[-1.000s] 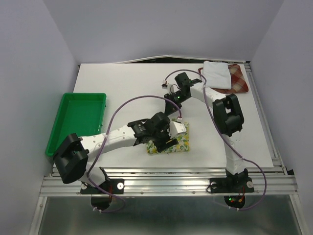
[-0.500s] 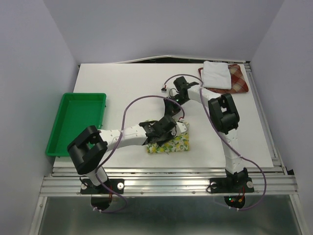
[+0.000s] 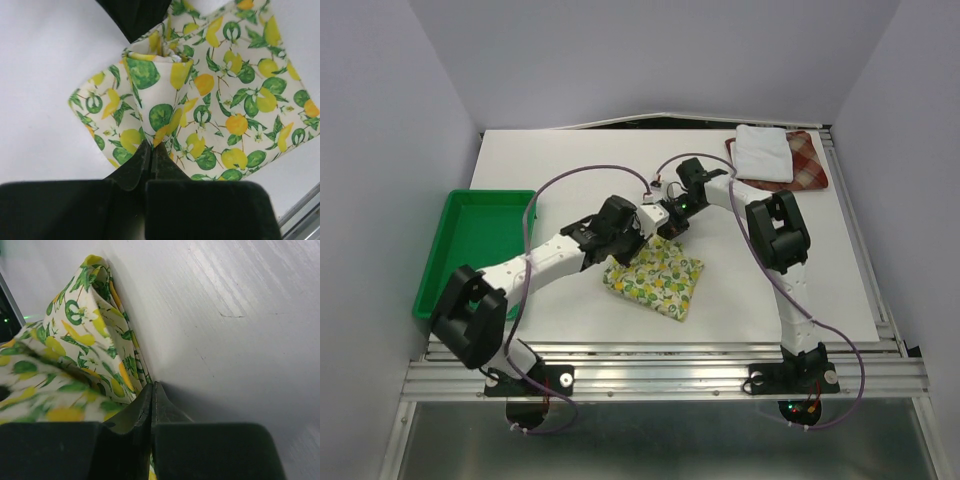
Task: Fold and stack the skirts
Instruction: Fold the skirt
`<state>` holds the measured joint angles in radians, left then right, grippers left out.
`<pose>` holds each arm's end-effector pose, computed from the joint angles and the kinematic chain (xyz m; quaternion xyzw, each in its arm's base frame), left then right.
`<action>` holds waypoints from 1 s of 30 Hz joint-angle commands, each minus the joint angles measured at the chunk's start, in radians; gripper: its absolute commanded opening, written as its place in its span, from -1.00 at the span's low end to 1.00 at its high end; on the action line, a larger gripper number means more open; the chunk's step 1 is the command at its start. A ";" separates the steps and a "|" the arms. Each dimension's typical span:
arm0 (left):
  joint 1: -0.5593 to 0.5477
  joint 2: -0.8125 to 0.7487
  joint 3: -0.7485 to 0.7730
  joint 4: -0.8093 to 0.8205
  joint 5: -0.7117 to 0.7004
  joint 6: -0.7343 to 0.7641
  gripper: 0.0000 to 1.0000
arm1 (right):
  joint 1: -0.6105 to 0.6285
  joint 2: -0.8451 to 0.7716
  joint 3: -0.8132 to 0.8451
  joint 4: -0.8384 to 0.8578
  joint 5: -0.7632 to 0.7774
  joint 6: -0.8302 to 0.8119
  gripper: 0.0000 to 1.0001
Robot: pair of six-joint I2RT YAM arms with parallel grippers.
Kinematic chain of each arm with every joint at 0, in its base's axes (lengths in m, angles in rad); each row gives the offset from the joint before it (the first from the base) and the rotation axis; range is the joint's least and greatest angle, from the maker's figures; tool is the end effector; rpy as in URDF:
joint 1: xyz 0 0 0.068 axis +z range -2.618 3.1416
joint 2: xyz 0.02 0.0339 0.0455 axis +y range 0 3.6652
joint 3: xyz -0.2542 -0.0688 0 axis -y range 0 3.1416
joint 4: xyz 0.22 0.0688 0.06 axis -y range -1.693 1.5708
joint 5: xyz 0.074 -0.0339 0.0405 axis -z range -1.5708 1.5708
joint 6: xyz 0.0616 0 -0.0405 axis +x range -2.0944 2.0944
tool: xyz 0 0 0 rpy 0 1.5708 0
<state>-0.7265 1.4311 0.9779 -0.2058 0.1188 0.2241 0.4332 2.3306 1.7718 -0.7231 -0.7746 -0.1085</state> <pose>0.2310 -0.2151 0.2401 0.4334 0.7850 -0.1609 0.4124 0.3877 0.2268 0.1189 -0.2975 0.8683 0.3904 0.0711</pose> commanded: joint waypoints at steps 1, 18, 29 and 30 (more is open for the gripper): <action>0.094 0.164 0.025 -0.044 0.207 -0.058 -1.00 | 0.002 -0.005 -0.025 0.014 0.051 -0.037 -0.95; 0.381 0.339 0.078 0.043 0.449 -0.124 -0.97 | -0.007 -0.056 0.006 0.010 0.147 -0.054 -0.77; 0.427 0.422 0.031 0.097 0.463 -0.288 -0.96 | -0.215 -0.333 -0.059 0.007 0.156 0.246 0.27; 0.435 0.430 0.030 0.097 0.463 -0.295 -0.99 | -0.215 -0.367 -0.118 0.017 0.144 0.313 0.26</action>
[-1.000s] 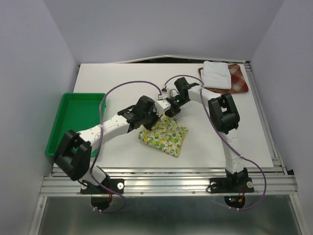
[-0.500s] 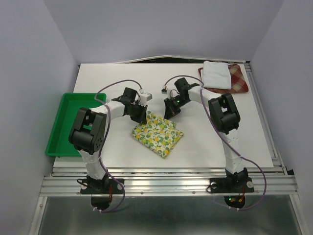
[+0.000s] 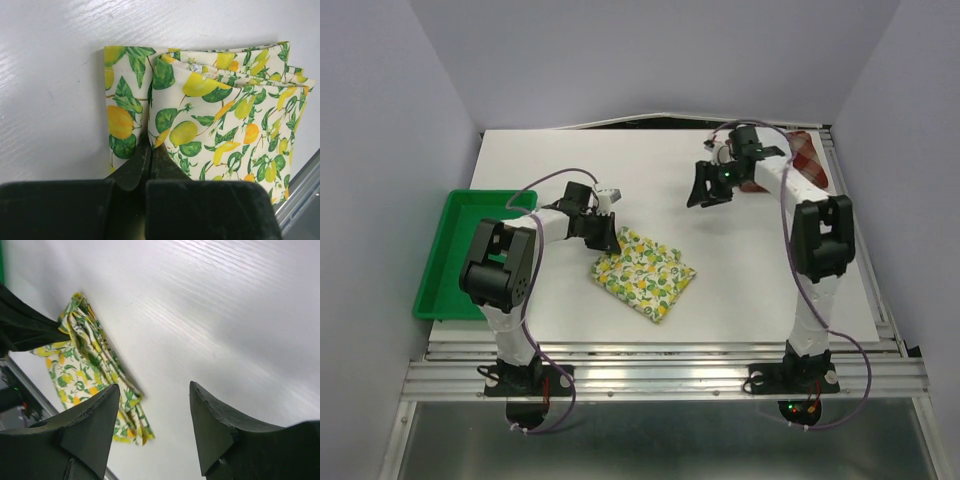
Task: Fold and stack the skirts
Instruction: Fold the skirt
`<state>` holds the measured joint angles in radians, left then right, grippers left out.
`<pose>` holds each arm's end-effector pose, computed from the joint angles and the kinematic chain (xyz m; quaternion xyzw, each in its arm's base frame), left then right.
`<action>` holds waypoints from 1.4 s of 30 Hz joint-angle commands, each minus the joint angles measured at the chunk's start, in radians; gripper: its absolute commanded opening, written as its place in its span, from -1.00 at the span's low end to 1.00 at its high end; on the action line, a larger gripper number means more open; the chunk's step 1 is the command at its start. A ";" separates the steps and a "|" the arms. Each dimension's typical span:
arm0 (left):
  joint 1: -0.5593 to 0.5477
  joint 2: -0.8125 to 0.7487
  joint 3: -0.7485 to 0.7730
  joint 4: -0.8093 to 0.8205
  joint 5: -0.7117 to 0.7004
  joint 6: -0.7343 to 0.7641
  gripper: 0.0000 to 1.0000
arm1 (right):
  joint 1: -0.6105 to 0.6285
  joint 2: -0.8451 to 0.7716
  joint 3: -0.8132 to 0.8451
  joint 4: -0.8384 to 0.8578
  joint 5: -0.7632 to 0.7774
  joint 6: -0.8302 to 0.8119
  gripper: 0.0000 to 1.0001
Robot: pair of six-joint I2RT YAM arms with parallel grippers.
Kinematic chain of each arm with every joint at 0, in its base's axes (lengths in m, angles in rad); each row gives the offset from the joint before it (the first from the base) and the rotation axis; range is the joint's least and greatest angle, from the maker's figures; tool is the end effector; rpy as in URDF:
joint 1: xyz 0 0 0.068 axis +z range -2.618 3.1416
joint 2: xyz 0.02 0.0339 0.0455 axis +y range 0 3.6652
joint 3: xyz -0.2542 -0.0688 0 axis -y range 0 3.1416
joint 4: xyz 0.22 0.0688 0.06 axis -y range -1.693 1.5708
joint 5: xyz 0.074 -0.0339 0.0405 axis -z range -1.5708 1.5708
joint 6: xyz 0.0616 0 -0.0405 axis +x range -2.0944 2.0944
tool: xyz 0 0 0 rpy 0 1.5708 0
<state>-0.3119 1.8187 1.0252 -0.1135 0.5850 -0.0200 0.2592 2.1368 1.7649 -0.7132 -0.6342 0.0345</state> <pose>0.3290 -0.1418 0.1465 0.2246 0.8820 -0.3204 0.2627 0.4167 0.1483 0.1947 -0.1779 0.9080 0.3328 0.1817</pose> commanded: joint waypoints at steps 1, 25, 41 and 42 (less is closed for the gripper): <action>0.033 0.059 -0.020 0.011 -0.005 -0.058 -1.00 | -0.041 -0.208 -0.175 0.050 -0.008 0.229 0.25; 0.037 0.030 -0.056 0.061 0.041 -0.069 -0.99 | 0.117 -0.267 -0.652 0.431 0.227 0.532 -0.74; 0.048 -0.068 -0.008 -0.025 -0.007 0.011 -0.54 | 0.086 -0.171 -0.292 0.209 0.381 0.288 0.24; 0.048 -0.076 -0.010 -0.029 0.001 0.014 -0.49 | 0.086 -0.187 -0.301 0.208 0.386 0.304 0.29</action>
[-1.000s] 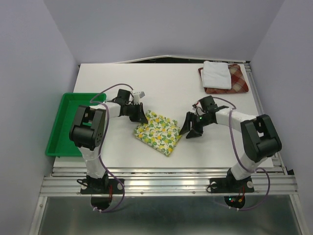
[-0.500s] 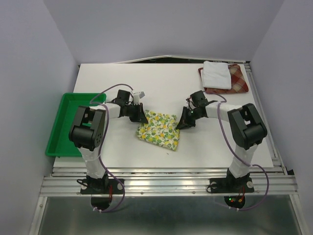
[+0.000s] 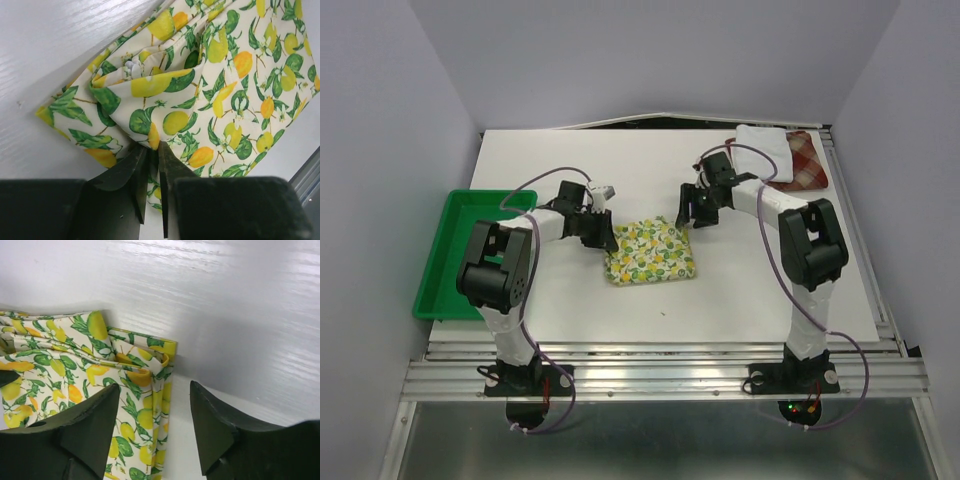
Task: Fold and stack the skirts
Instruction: Fold the skirt
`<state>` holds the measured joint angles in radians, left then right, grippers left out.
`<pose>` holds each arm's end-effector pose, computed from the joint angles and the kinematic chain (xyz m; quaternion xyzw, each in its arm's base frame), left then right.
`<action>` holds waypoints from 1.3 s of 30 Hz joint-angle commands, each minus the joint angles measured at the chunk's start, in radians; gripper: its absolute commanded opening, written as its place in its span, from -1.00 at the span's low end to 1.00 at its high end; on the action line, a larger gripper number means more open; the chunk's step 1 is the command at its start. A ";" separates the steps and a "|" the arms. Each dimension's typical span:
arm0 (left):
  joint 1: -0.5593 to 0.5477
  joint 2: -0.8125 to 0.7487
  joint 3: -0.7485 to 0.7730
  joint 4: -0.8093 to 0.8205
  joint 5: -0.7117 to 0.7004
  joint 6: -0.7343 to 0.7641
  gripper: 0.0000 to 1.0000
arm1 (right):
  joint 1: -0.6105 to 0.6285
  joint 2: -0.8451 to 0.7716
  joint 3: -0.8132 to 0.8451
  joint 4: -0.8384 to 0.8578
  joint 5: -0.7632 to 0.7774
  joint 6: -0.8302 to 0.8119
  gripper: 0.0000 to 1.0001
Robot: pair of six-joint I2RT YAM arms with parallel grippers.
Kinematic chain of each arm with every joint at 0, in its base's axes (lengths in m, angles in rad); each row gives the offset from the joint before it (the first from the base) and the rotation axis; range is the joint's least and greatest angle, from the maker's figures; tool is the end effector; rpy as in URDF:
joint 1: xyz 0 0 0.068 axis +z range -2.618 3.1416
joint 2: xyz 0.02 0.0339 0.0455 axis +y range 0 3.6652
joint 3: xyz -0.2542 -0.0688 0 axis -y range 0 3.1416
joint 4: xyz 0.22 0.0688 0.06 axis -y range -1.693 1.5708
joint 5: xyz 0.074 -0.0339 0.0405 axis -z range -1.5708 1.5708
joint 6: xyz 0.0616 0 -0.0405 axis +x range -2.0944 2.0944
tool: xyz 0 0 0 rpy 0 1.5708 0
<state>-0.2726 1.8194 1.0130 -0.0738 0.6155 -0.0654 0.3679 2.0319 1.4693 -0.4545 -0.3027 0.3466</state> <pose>0.3345 -0.1304 0.1468 0.1947 0.8814 -0.3352 0.2700 0.3863 0.1686 0.1616 -0.0513 0.9504 0.2304 0.2024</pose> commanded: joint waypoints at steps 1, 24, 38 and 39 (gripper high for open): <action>0.009 -0.094 -0.001 -0.072 -0.014 0.059 -0.47 | -0.038 -0.100 -0.018 -0.052 0.053 0.003 0.38; -0.034 -0.068 0.393 -0.421 0.027 0.681 0.97 | -0.057 -0.132 -0.324 0.203 -0.207 0.040 0.40; -0.175 0.299 0.680 -0.423 -0.031 0.895 0.97 | -0.057 -0.001 -0.193 0.277 -0.219 -0.003 0.21; -0.177 0.307 0.682 -0.414 -0.030 0.892 0.97 | -0.057 0.005 -0.190 0.281 -0.222 0.000 0.18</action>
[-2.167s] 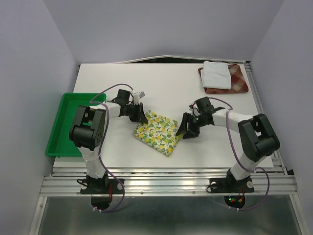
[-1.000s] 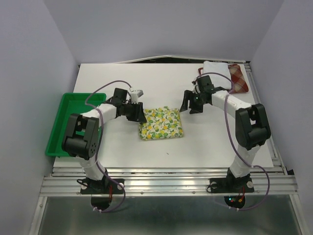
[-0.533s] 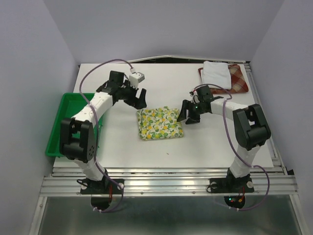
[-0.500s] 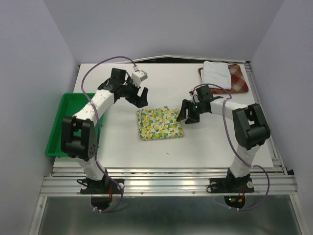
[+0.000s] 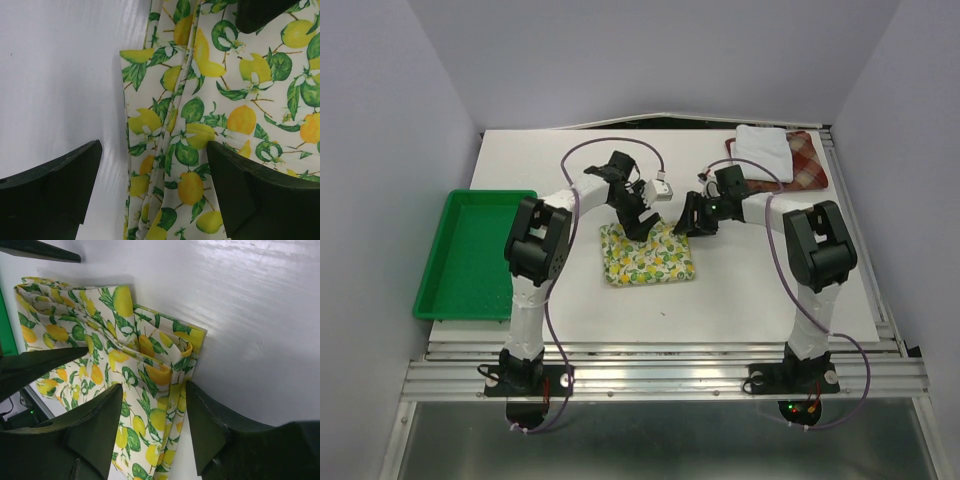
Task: Fold and stack the skirts
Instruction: Fold the skirt
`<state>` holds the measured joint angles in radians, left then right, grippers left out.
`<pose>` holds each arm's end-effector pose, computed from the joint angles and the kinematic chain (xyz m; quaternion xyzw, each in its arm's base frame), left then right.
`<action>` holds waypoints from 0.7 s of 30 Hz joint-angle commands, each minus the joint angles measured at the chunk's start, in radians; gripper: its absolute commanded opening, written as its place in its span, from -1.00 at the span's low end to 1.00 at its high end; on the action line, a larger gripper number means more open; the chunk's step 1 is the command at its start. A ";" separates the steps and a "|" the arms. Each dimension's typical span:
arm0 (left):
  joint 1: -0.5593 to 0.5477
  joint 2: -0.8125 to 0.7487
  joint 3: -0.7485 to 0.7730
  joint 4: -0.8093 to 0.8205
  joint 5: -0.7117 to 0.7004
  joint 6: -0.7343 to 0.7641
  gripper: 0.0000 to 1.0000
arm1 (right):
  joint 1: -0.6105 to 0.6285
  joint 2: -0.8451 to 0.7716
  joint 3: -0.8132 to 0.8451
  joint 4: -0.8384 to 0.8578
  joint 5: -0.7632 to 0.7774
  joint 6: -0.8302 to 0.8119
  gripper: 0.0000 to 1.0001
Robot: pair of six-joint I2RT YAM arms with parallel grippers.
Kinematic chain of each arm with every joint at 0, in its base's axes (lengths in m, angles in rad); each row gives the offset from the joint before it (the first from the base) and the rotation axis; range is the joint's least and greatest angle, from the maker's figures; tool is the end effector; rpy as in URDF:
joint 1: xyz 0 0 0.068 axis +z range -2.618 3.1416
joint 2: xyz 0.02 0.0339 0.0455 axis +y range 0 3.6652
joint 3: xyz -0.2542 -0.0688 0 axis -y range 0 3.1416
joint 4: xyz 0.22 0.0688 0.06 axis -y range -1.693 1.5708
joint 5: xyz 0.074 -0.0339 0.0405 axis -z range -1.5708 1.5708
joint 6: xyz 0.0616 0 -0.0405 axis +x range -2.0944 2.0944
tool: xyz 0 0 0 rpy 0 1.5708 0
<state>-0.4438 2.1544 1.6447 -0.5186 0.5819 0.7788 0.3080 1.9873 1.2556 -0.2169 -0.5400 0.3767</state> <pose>0.3884 -0.2221 0.1632 0.5927 0.7117 -0.2297 0.2992 0.3721 0.1516 0.1406 -0.0501 0.9198 0.3382 0.1926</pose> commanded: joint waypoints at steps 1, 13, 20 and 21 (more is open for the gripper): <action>-0.010 -0.013 0.052 0.044 0.006 0.045 0.97 | 0.003 0.053 0.024 0.060 0.011 -0.029 0.14; -0.090 0.051 0.062 0.033 -0.045 0.063 0.51 | 0.003 0.038 -0.005 0.136 -0.052 -0.045 0.04; -0.090 0.107 0.072 -0.066 -0.059 0.056 -0.38 | -0.023 -0.011 -0.012 0.143 -0.003 -0.025 0.09; -0.090 0.098 0.060 -0.060 -0.065 0.057 -0.48 | -0.033 -0.028 -0.012 0.145 0.006 -0.021 0.10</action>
<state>-0.5308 2.2299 1.7370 -0.5194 0.5564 0.8227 0.3000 2.0102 1.2602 -0.1211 -0.5755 0.3546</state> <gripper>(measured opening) 0.327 0.541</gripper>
